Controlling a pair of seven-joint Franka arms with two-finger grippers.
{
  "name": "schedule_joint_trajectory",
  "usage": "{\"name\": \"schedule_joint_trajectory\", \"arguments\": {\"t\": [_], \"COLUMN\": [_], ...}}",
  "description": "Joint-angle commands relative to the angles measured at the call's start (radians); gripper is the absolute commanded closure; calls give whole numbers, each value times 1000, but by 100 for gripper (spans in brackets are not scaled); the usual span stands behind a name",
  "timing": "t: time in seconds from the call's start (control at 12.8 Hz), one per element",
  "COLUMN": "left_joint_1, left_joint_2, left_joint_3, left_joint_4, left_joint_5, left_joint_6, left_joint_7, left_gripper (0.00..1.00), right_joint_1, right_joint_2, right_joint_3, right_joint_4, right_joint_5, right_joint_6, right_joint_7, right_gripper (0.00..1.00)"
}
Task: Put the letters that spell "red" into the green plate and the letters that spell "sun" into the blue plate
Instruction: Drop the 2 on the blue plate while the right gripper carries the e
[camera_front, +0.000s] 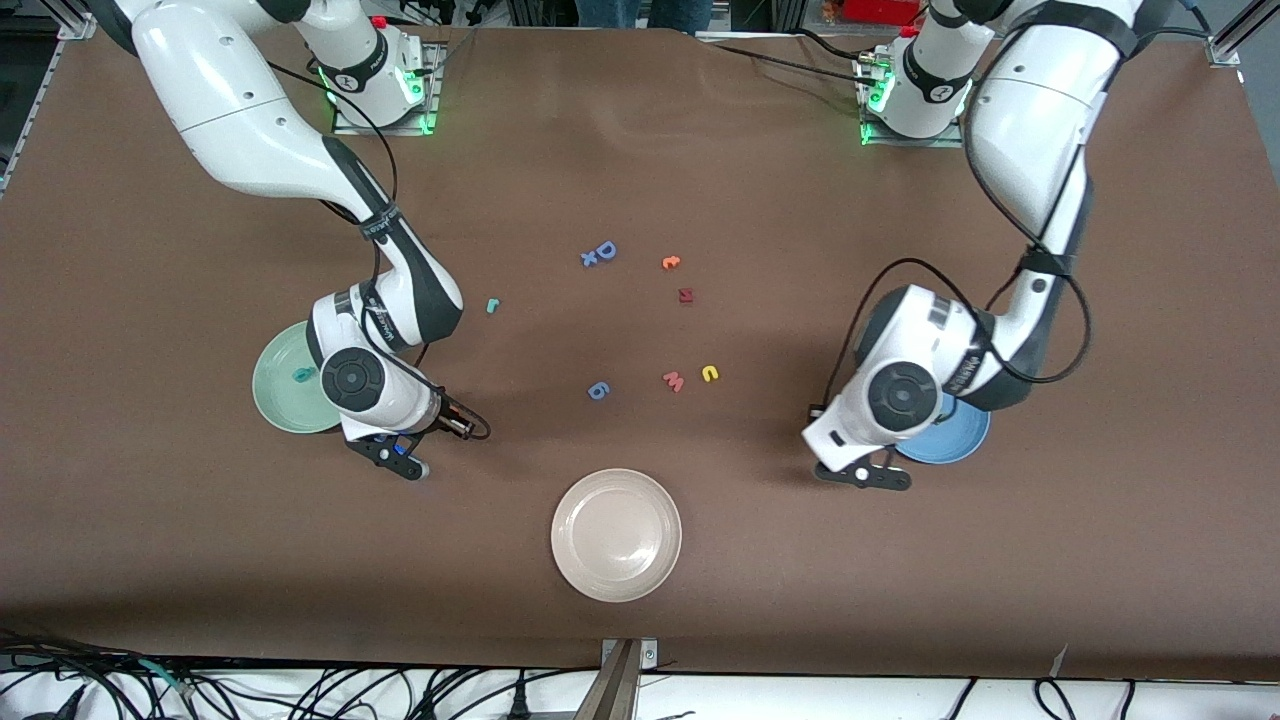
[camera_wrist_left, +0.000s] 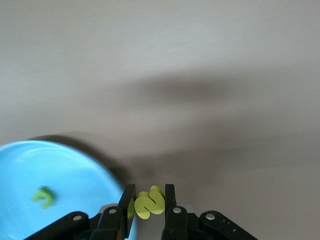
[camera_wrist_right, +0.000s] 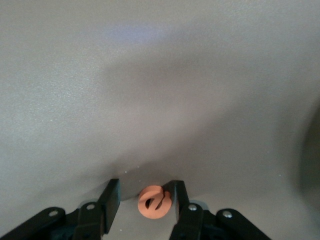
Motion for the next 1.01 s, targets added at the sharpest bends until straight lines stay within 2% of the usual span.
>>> {"name": "schedule_joint_trajectory", "arguments": {"t": [0.0, 0.16, 0.23, 0.39, 0.7, 0.86, 0.94], "left_joint_1": [89, 106, 108, 114, 99, 99, 92], "left_joint_2": [-53, -53, -53, -51, -57, -62, -62], "left_joint_3": [-9, -7, -7, -9, -27, -105, -151], "left_joint_4": [-91, -111, -118, -118, -116, -118, -115], "left_joint_5": [35, 37, 37, 35, 21, 21, 20], "left_joint_6": [-1, 1, 1, 2, -1, -1, -1], "left_joint_7": [112, 115, 115, 114, 96, -5, -121], "left_gripper": [90, 89, 83, 1, 0, 0, 0], "right_joint_1": [4, 4, 4, 4, -6, -12, -18], "right_joint_2": [-11, -16, -16, -19, -40, -60, -66], "right_joint_3": [0, 0, 0, 2, 5, 6, 9], "right_joint_4": [-32, -43, -46, -48, -48, -48, -46], "right_joint_5": [-7, -7, -8, -8, -8, -7, -7], "right_joint_6": [13, 16, 16, 16, 7, -5, -14], "right_joint_7": [17, 17, 17, 17, -1, -7, -10], "right_gripper": [59, 65, 68, 75, 81, 83, 83]}}
